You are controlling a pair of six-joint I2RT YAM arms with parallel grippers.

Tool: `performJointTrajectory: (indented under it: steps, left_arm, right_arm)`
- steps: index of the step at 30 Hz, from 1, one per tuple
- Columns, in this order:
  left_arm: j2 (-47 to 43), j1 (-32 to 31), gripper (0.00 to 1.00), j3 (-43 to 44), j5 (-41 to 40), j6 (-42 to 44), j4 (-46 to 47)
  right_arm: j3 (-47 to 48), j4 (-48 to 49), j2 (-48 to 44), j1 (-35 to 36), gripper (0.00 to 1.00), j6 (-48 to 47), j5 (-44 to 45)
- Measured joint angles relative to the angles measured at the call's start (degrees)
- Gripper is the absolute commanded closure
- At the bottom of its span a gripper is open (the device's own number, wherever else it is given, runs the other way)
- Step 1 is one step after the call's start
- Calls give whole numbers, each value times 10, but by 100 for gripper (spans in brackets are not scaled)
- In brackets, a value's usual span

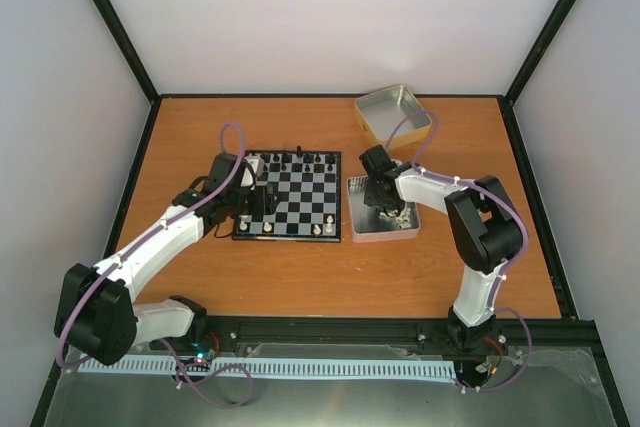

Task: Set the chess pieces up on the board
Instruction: Pick up the chess piece from the storage box.

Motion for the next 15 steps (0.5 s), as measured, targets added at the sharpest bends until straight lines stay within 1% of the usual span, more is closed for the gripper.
performJointTrajectory:
  steps: [2, 4, 6, 11, 15]
  left_arm:
    - [0, 0, 35, 0, -2, 0, 0]
    - [0, 0, 35, 0, -2, 0, 0]
    - [0, 0, 35, 0, -3, 0, 0]
    - [0, 0, 35, 0, -3, 0, 0]
    - [0, 0, 35, 0, -4, 0, 0]
  right_arm:
    - [0, 1, 0, 0, 79, -5, -1]
    - [0, 1, 0, 0, 69, -10, -1]
    - [0, 0, 0, 0, 65, -16, 2]
    - [0, -12, -2, 3, 67, -22, 10]
    - [0, -22, -4, 9, 73, -20, 10]
